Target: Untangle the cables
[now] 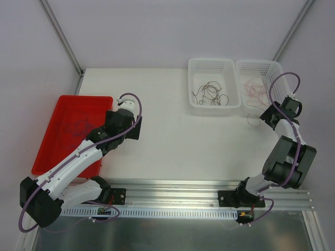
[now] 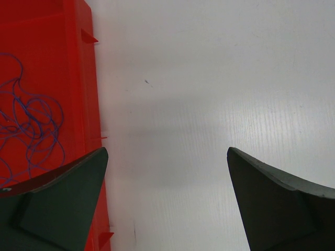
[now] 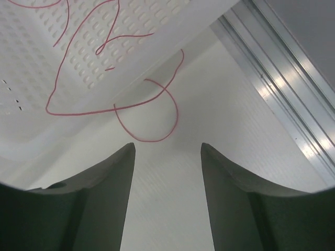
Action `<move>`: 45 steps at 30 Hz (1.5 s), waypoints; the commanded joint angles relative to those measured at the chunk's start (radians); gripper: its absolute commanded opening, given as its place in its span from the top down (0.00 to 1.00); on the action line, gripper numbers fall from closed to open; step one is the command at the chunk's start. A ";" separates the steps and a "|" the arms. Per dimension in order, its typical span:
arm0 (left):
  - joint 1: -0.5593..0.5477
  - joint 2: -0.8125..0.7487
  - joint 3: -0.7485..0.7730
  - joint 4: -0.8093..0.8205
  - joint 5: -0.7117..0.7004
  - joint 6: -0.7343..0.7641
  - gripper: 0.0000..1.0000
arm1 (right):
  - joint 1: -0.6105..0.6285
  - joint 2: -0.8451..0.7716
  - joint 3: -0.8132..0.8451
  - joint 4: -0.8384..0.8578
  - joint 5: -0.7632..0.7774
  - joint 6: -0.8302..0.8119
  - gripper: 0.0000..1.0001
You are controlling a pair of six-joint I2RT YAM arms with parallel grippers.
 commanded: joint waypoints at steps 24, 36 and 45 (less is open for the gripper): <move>0.012 0.038 -0.004 0.016 0.006 0.024 0.01 | 0.072 0.192 0.219 0.053 -0.053 -0.317 0.58; 0.012 0.038 -0.004 0.016 0.014 0.027 0.01 | 0.074 0.129 0.115 0.151 -0.006 -0.211 0.63; 0.012 0.027 -0.004 0.016 0.031 0.030 0.01 | -0.015 -0.035 -0.089 0.321 -0.062 0.192 0.58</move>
